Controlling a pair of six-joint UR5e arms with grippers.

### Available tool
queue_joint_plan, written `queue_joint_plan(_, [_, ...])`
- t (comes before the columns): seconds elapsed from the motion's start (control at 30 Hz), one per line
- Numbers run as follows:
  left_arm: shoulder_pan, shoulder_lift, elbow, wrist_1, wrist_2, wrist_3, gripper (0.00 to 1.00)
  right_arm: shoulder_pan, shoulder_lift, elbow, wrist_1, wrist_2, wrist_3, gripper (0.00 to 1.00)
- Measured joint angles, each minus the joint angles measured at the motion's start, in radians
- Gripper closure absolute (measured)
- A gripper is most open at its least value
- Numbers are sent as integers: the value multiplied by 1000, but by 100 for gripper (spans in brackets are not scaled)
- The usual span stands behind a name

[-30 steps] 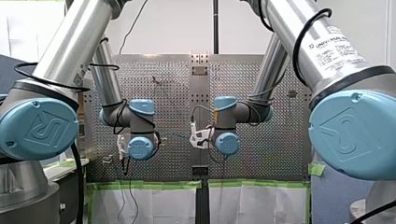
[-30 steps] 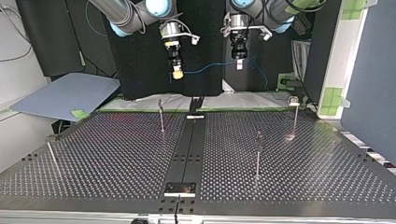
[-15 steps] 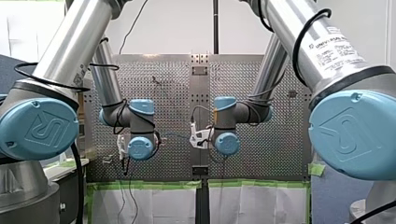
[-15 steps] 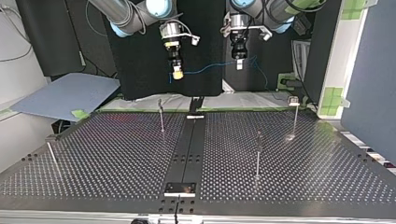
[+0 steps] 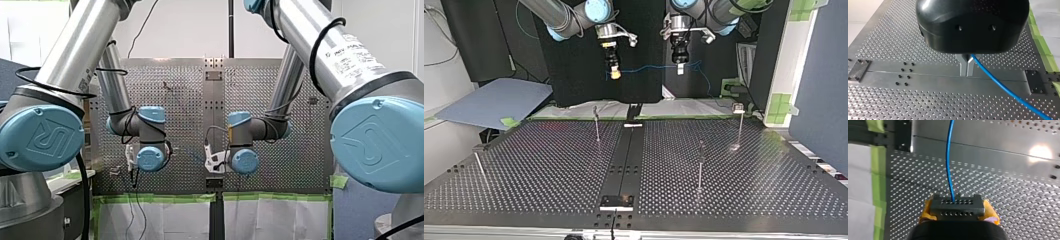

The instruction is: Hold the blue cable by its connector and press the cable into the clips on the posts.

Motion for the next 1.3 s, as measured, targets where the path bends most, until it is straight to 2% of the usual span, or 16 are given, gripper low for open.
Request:
queue_joint_plan(0.13, [0, 0, 0, 0, 0, 0, 100, 0, 0, 0, 29, 0, 0, 100])
queue_joint_plan(0.37, [0, 1, -1, 1, -1, 1, 100, 2, 4, -1, 43, 4, -1, 100])
queue_joint_plan(0.47, [1, 12, 0, 4, -12, 12, 100, 5, -3, -10, 59, 20, 8, 100])
queue_joint_plan(0.63, [5, 49, 0, -18, -49, 49, 100, 17, -38, -16, 96, 46, 37, 100])
queue_joint_plan(0.73, [8, 74, 0, -41, -69, 74, 100, 22, -63, -18, 103, 33, 44, 100])
queue_joint_plan(0.97, [13, 131, 0, -98, -71, 123, 100, 26, -125, -30, 103, -7, 47, 100])
queue_joint_plan(1.13, [14, 173, 0, -140, -69, 119, 100, 27, -169, -55, 124, -20, 50, 100])
queue_joint_plan(1.3, [19, 211, 0, -178, -69, 108, 100, 27, -186, -83, 137, -27, 55, 100])
